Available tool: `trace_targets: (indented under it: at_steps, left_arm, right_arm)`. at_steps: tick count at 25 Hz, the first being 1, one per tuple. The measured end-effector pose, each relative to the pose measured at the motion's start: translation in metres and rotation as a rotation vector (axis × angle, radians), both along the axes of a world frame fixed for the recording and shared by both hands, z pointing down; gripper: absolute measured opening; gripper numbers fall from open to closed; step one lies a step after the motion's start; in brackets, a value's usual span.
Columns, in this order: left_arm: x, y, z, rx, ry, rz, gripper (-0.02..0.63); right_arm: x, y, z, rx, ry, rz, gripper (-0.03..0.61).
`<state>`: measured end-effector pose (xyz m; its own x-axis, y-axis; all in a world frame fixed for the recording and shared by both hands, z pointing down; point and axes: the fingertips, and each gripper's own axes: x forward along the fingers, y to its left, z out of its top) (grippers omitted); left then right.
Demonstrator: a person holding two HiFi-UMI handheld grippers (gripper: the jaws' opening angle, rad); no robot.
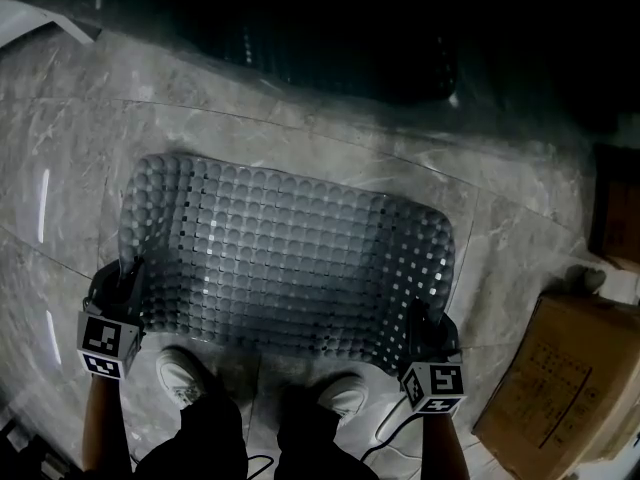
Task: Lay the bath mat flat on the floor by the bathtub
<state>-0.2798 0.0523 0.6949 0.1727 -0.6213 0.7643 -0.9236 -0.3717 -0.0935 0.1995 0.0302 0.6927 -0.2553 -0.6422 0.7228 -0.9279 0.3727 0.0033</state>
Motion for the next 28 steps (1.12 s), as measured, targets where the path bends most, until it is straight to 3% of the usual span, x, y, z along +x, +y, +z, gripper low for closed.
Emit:
trace_targets:
  at_steps: [28]
  left_arm:
    - [-0.04,-0.009,0.055,-0.057,-0.048,-0.06,0.043]
  right_arm:
    - [0.039,-0.007,0.055,-0.053,-0.032,0.062,0.094]
